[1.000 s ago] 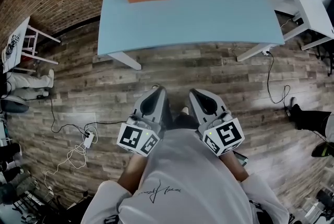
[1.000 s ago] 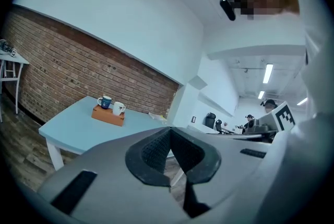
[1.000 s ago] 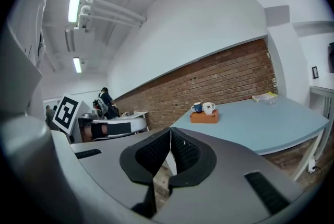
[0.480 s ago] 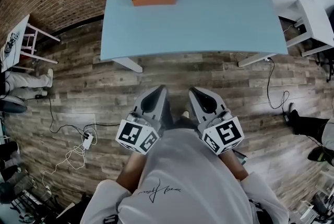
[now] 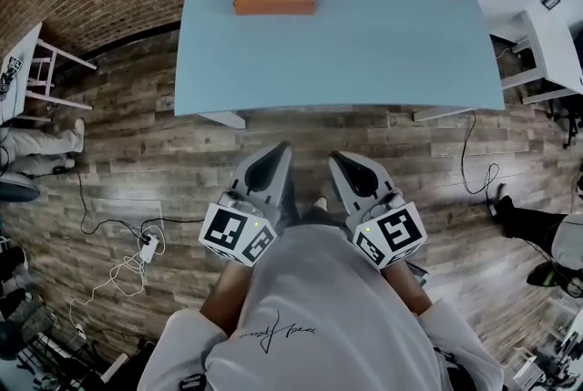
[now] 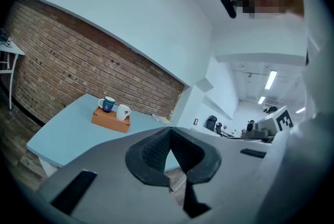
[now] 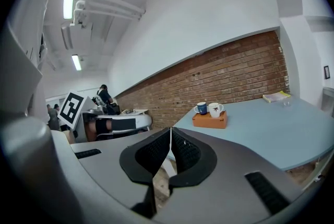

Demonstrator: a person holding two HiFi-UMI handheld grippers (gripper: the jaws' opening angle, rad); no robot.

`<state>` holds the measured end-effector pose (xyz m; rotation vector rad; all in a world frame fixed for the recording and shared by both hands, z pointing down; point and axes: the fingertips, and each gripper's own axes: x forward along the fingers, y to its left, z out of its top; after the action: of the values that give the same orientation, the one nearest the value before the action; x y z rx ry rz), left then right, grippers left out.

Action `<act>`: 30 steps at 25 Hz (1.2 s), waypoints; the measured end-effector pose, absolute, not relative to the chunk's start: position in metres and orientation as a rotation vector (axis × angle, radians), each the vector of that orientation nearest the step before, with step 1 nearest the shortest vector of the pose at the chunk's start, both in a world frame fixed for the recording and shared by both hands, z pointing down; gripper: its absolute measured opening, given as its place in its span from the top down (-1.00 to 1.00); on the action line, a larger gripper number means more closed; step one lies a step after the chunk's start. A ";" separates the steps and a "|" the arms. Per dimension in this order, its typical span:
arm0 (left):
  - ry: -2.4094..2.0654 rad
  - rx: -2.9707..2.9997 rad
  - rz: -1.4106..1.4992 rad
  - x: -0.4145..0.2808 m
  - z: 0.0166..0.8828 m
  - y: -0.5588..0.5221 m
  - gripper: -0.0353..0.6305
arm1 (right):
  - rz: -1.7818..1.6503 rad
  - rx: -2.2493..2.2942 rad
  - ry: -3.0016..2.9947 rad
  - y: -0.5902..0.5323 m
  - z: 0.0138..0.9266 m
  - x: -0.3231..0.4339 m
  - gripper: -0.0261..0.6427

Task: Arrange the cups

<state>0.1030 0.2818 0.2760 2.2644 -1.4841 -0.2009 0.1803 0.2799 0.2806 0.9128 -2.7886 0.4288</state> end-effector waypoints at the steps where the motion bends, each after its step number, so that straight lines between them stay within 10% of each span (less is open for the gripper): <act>1: -1.484 2.262 -0.201 0.100 0.276 0.277 0.87 | 0.431 0.912 -2.784 0.275 0.281 0.177 0.86; 30: -1.353 2.379 -0.304 0.012 0.253 0.207 0.87 | 0.336 0.955 -2.803 0.208 0.267 0.075 0.86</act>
<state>0.0122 0.2067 0.2533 2.3789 -1.3531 -0.3041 0.0747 0.2081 0.2671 0.9546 -2.8026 0.3364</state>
